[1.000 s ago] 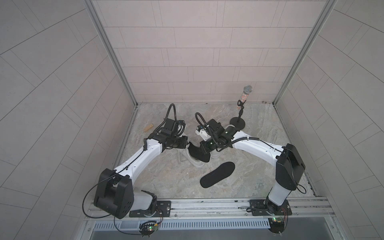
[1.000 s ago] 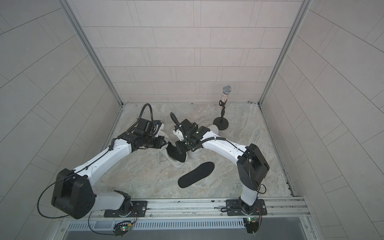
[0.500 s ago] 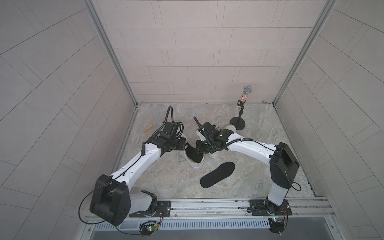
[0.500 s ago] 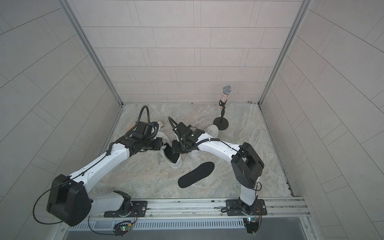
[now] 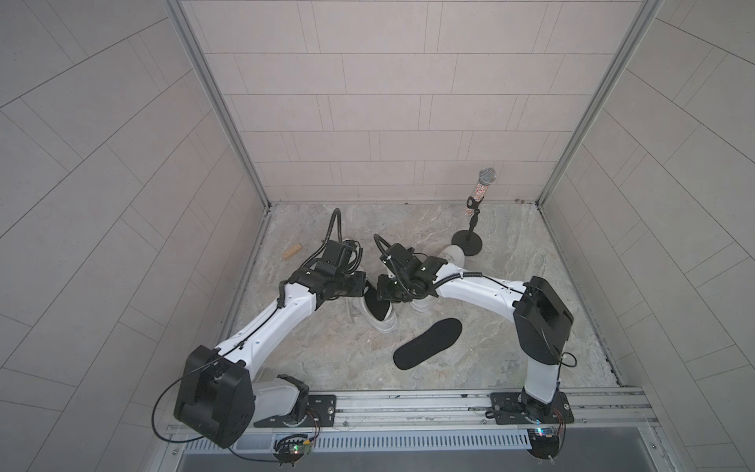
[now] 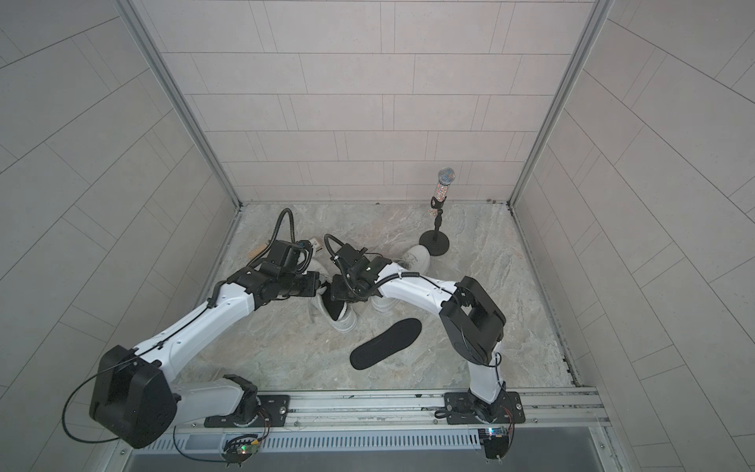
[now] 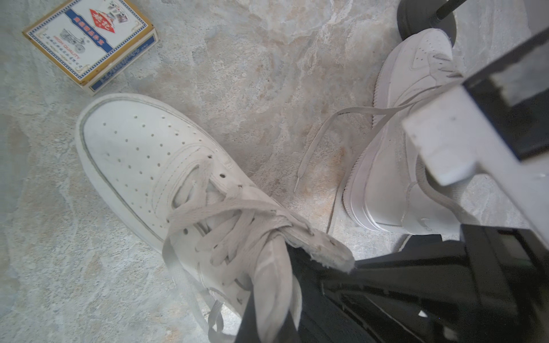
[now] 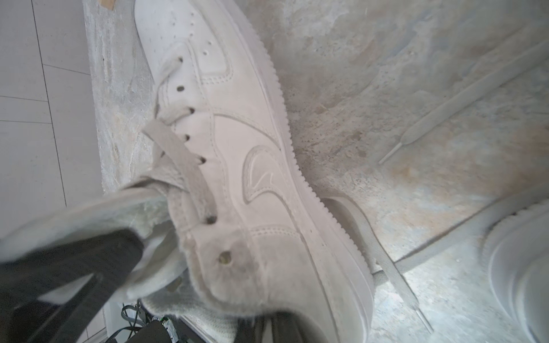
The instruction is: Insert the insole into the shoe
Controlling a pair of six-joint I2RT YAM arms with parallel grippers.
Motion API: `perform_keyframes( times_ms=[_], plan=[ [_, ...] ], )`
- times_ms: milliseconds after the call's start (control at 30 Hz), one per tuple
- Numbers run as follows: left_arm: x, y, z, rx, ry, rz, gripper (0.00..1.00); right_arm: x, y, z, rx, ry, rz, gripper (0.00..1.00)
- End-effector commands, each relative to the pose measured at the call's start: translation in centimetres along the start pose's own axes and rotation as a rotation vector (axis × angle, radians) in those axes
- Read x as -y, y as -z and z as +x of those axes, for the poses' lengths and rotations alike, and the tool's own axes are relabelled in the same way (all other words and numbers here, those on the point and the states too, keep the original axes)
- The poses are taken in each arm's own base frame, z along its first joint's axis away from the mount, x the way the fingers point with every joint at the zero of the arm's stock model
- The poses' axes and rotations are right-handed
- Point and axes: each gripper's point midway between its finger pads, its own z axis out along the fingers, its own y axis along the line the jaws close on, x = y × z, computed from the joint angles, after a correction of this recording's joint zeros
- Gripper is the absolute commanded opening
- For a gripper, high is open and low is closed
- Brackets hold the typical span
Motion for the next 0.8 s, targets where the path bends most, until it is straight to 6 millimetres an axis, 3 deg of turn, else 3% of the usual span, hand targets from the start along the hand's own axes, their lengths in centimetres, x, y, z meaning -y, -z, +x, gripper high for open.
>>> perform_keyframes(
  times_ms=[0, 333, 433, 567, 667, 767],
  plan=[
    [1.4, 1.4, -1.6, 0.082, -0.002, 0.056, 0.0, -0.2, -0.9, -1.3, 0.057, -0.049, 0.02, 0.01],
    [1.2, 1.2, -1.4, 0.073, 0.017, 0.043, 0.0, -1.5, -3.3, -3.1, 0.086, -0.035, 0.007, 0.02],
    [-0.3, 1.5, -1.7, 0.101, 0.047, -0.037, 0.0, -1.3, -3.5, -3.5, 0.096, 0.026, 0.037, 0.05],
    [-3.3, 1.9, -2.6, 0.185, 0.134, -0.17, 0.0, -0.7, -2.3, -3.6, 0.089, 0.163, 0.09, 0.17],
    [-4.3, 1.8, -3.2, 0.22, 0.177, -0.213, 0.0, -0.1, -0.8, -3.3, 0.071, 0.27, 0.128, 0.37],
    [-4.8, 1.3, -3.2, 0.215, 0.198, -0.238, 0.0, 0.7, 0.6, -2.8, 0.056, 0.329, 0.172, 0.44]
  ],
)
